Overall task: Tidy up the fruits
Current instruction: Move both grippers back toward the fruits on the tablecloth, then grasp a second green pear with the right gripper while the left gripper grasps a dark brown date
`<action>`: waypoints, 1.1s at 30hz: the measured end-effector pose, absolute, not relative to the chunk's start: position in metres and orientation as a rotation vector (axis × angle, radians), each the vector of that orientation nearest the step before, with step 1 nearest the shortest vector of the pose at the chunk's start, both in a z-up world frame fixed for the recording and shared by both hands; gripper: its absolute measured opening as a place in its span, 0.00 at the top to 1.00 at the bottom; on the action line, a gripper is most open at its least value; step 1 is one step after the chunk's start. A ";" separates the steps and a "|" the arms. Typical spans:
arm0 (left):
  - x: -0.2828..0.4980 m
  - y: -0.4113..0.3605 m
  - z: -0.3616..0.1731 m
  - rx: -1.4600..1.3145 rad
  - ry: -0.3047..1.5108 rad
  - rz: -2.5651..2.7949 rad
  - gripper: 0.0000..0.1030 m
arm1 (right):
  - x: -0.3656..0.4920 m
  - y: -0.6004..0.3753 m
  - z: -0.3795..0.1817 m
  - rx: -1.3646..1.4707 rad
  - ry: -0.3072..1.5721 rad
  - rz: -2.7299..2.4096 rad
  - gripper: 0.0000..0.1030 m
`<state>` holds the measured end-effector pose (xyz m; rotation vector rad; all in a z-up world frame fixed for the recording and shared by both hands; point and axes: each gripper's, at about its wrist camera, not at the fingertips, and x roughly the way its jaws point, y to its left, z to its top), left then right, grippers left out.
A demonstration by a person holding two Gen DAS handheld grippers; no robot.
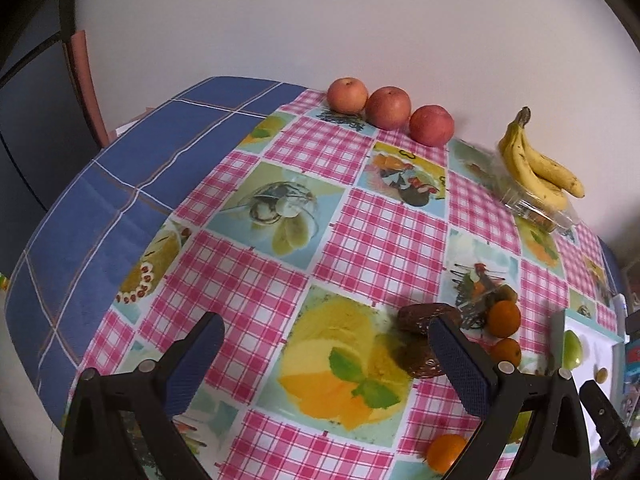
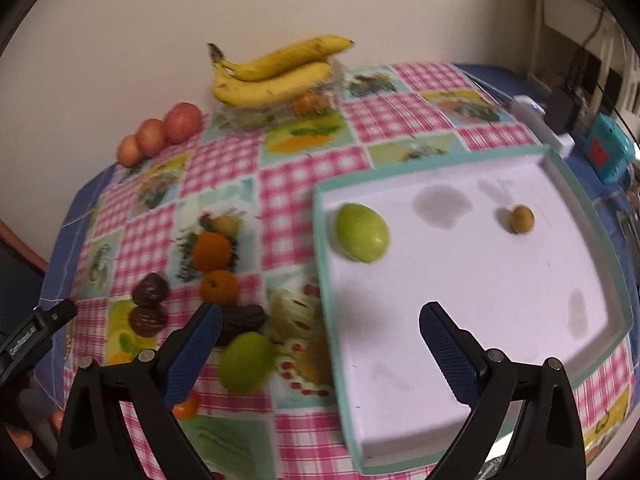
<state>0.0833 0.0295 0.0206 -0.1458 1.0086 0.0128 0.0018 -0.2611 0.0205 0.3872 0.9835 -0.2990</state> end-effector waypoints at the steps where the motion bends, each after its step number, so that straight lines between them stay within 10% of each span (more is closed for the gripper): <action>1: 0.084 0.028 0.020 -0.151 1.021 -0.008 0.00 | 0.003 -0.258 0.023 0.381 0.974 -0.289 0.04; 26: 0.105 -0.014 -0.034 -0.211 1.242 -0.208 0.18 | 0.022 -0.230 -0.018 0.451 1.157 -0.140 0.40; 33: 0.108 -0.023 -0.045 -0.231 1.274 -0.263 0.49 | 0.024 -0.224 -0.027 0.464 1.195 -0.106 0.44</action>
